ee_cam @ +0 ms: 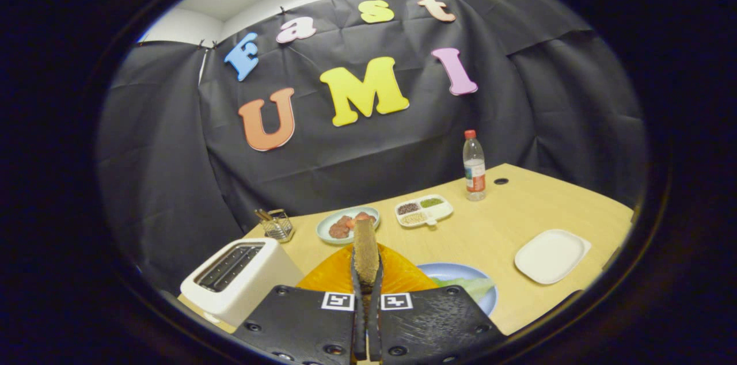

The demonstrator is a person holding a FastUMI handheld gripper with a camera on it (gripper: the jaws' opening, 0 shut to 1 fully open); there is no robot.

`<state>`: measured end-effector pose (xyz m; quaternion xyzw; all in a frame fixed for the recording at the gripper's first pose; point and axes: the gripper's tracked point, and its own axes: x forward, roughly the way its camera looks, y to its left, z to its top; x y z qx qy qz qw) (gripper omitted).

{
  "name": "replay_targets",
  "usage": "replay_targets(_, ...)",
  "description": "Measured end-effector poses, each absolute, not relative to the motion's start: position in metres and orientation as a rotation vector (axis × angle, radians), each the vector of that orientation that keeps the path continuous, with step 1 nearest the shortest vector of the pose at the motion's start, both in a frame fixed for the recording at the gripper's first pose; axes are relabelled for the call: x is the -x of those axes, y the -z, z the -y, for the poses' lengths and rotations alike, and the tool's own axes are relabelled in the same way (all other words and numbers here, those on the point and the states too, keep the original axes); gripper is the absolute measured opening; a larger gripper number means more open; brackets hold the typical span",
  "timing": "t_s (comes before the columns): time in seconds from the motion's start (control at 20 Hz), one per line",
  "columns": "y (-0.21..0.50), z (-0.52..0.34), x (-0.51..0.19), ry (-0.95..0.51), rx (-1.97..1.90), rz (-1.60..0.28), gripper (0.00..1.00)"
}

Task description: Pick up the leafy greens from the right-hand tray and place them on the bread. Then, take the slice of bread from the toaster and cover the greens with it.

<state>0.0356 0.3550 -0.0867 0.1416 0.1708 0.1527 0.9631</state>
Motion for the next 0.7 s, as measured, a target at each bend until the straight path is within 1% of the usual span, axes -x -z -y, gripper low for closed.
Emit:
replay_targets(0.25,0.127,-0.35,-0.043,-0.306,-0.412,-0.44,0.02)
replay_targets(0.35,0.136,-0.342,-0.044,-0.296,-0.433,-0.453,0.02)
replay_targets(0.45,0.141,-0.332,-0.044,-0.29,-0.448,-0.459,0.04)
replay_targets(0.6,0.153,-0.313,-0.047,-0.269,-0.457,-0.469,0.14)
replay_targets(0.65,0.16,-0.308,-0.047,-0.257,-0.447,-0.478,0.14)
replay_targets(0.7,0.164,-0.301,-0.046,-0.25,-0.442,-0.486,0.2)
